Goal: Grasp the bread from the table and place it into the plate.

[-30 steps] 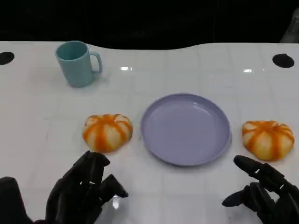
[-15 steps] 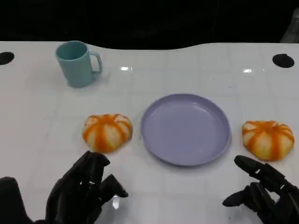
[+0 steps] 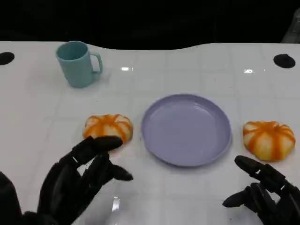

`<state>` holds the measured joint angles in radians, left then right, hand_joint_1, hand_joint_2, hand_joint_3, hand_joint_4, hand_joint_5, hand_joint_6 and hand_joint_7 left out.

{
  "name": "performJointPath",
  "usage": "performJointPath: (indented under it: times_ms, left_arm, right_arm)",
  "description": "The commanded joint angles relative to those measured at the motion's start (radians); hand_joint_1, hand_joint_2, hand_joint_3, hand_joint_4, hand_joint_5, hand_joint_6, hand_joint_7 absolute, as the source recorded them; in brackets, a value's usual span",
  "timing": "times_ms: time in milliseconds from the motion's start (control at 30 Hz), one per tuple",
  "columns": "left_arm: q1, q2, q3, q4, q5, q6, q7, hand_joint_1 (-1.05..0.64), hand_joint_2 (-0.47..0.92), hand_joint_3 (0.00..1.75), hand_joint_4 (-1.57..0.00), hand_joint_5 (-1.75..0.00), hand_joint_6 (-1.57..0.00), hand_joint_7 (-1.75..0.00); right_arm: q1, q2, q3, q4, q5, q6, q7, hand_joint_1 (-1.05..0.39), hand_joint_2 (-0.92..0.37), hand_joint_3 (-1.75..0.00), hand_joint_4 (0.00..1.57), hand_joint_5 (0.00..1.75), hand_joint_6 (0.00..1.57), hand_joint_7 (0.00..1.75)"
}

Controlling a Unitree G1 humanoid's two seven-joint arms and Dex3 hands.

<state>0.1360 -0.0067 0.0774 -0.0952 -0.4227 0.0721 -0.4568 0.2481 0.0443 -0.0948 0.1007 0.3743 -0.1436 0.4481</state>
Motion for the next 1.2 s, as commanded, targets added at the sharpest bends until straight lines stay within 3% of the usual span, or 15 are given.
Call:
performJointPath:
  times_ms: [33,133,300,400,533,667,1067,1200]
  left_arm:
    - [-0.014,0.075,-0.033,0.003,0.133,-0.139,-0.016,-0.48,0.92,0.14,-0.39,-0.76,-0.52,-0.10]
    - [-0.035,0.128,-0.047,0.025,0.241,-0.253,-0.008,-0.49,0.92,0.13,-0.24,-0.68,-0.44,-0.04]
    - [-0.116,0.270,-0.069,0.004,0.656,-0.420,0.156,-0.50,0.92,0.04,-0.08,-0.57,-0.36,0.00]
    - [-0.159,0.344,-0.084,-0.014,0.820,-0.432,0.202,-0.54,0.91,0.02,-0.01,-0.46,-0.28,0.00]
    - [-0.167,0.364,-0.098,-0.015,0.859,-0.431,0.234,-0.56,0.91,0.01,0.00,-0.41,-0.26,0.00]
    - [-0.275,0.465,-0.163,-0.048,1.146,-0.344,0.219,-0.59,0.87,0.01,0.00,-0.21,-0.18,-0.02]
    - [-0.395,0.478,-0.302,-0.019,1.326,-0.160,0.130,-0.47,0.76,0.00,0.00,-0.14,-0.17,-0.01]
    - [-0.478,0.436,-0.374,0.146,1.355,-0.127,0.178,-0.33,0.73,0.00,-0.02,-0.16,-0.20,-0.01]
  right_arm:
    - [-0.002,-0.015,-0.001,-0.001,-0.001,-0.014,0.008,-0.76,-0.92,-0.29,0.72,1.14,1.00,0.29]
    - [-0.003,-0.012,-0.001,-0.003,0.000,-0.010,0.004,-0.76,-0.92,-0.29,0.72,1.14,1.00,0.29]
    - [-0.010,-0.016,-0.003,0.009,0.003,-0.012,0.012,-0.77,-0.92,-0.30,0.71,1.13,0.99,0.28]
    - [-0.006,-0.013,-0.003,-0.003,-0.004,-0.004,-0.005,-0.77,-0.92,-0.29,0.71,1.13,1.00,0.28]
    - [-0.004,-0.013,-0.001,-0.008,-0.006,-0.001,-0.012,-0.78,-0.92,-0.29,0.72,1.13,1.00,0.29]
    - [0.003,-0.008,0.004,-0.017,0.000,0.000,-0.014,-0.75,-0.92,-0.30,0.71,1.12,0.99,0.28]
    - [-0.001,-0.011,0.002,-0.014,0.003,0.000,-0.012,-0.75,-0.92,-0.30,0.71,1.12,0.99,0.28]
    - [-0.007,-0.015,0.001,0.000,-0.001,-0.014,-0.003,-0.75,-0.92,-0.31,0.71,1.12,0.99,0.27]
